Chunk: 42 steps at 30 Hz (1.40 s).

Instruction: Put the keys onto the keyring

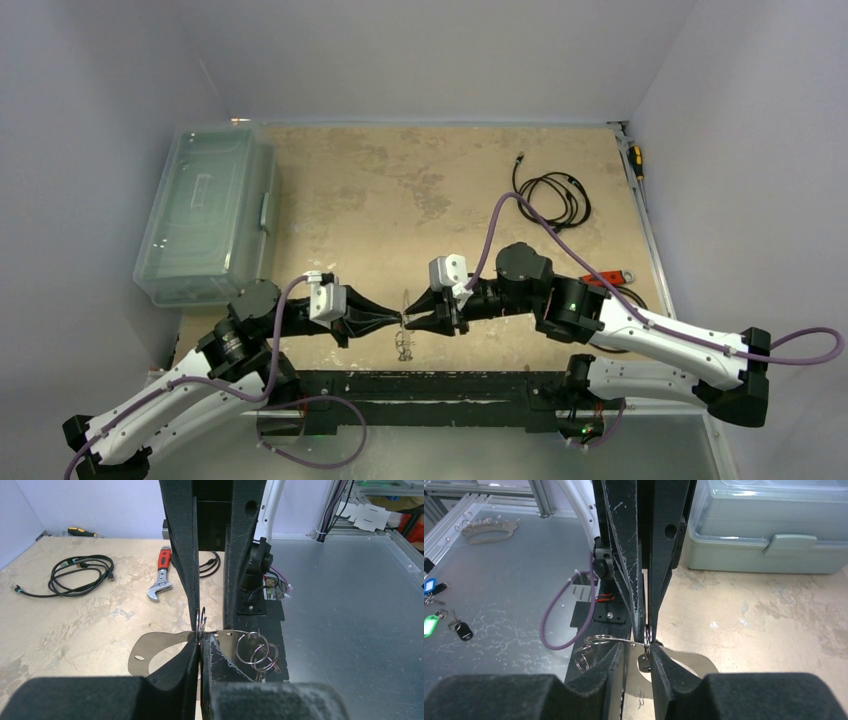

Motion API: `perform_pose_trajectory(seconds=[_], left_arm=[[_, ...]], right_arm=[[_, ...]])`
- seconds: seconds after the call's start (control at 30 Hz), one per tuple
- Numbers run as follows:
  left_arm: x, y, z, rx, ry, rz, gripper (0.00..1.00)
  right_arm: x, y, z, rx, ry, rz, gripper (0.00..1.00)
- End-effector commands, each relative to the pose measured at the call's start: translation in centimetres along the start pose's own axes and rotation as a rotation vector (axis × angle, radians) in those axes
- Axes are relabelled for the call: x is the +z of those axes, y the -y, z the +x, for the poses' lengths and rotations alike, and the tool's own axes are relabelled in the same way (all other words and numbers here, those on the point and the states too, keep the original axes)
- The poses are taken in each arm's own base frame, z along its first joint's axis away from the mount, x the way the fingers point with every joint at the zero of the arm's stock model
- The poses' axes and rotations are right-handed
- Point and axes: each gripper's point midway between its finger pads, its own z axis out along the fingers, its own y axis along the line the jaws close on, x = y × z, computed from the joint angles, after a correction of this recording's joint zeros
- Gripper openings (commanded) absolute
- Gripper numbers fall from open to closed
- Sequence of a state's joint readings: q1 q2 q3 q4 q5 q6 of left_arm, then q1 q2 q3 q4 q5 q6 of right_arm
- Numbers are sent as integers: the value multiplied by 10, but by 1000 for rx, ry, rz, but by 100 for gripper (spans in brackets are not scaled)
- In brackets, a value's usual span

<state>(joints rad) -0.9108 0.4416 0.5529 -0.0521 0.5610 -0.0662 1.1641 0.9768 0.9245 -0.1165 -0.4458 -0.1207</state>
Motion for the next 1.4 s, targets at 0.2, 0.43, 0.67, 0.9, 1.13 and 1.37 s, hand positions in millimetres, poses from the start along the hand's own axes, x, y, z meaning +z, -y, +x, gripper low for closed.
perform_pose_trajectory(seconds=[0.2, 0.43, 0.67, 0.9, 1.13, 1.37], left_arm=[[-2, -3, -23, 62, 75, -22, 0], [0, -8, -13, 27, 22, -43, 0], [1, -14, -8, 8, -4, -73, 0], [6, -12, -1, -24, -33, -49, 0], [9, -12, 2, -37, -48, -42, 0], [10, -11, 3, -40, -52, -32, 0]], right_arm=[[-19, 11, -6, -27, -103, 75, 36], [-27, 25, -2, -56, -229, 131, 47], [-31, 20, -21, -88, -220, 95, 46], [-22, 11, -25, -76, -246, 10, 47], [-12, 9, -19, -68, -272, -35, 44], [-7, 11, -15, -73, -274, -37, 43]])
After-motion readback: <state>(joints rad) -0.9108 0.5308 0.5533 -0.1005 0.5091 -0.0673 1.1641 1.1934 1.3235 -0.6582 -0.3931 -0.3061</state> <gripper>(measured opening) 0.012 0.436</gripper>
